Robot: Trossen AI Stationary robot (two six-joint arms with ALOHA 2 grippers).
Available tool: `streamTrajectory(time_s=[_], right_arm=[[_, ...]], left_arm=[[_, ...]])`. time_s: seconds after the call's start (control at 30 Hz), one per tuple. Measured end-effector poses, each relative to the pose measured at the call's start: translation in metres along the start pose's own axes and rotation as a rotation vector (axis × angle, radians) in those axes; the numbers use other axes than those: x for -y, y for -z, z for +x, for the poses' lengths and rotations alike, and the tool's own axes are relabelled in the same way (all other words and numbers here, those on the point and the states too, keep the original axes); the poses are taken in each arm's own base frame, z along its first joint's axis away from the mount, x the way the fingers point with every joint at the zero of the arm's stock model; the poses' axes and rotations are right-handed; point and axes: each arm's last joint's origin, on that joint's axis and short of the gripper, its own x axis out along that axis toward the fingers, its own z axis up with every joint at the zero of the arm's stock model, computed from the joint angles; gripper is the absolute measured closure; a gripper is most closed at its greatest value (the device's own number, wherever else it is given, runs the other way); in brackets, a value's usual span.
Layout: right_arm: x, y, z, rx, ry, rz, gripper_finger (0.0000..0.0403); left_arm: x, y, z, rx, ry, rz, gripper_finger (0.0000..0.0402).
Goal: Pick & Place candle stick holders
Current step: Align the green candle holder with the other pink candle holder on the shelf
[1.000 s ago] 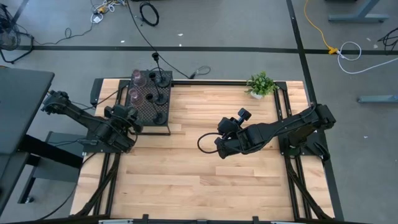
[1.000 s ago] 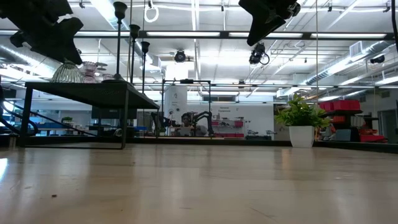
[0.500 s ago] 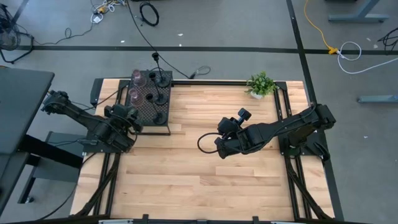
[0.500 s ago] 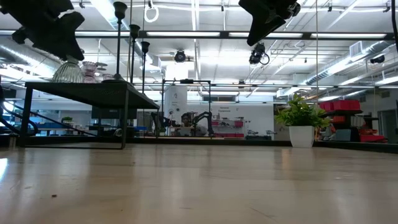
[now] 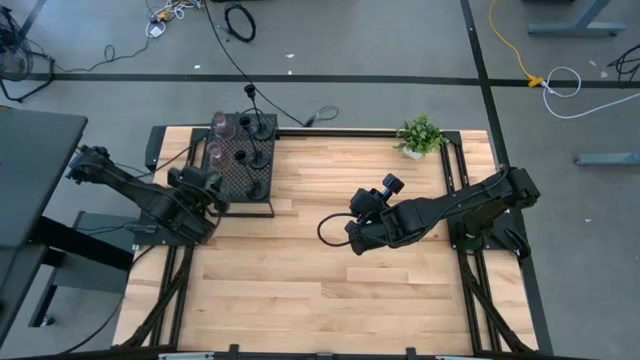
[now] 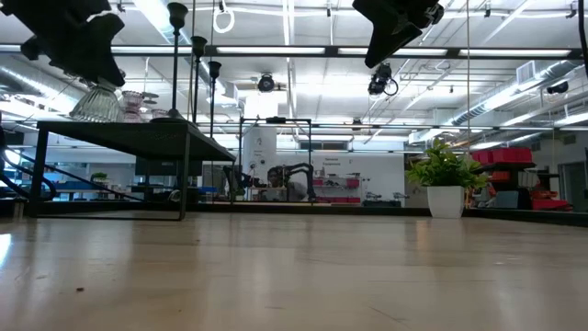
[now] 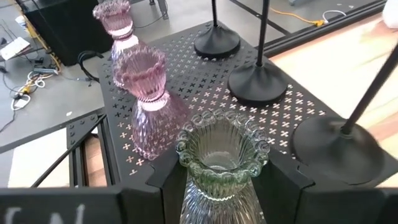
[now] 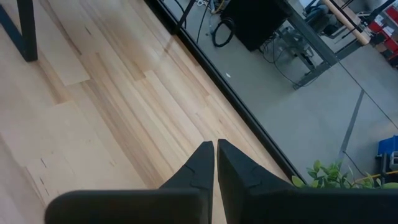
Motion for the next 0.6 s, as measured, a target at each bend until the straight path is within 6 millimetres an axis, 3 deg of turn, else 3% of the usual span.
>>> streamTrajectory(time_s=[0.6], right_arm=[[-0.0001, -0.0002, 0.0000, 0.002, 0.000, 0.002, 0.0381]], left_arm=[[-0.0006, 0.0041, 0.0022, -0.012, -0.010, 0.015, 0.0234]])
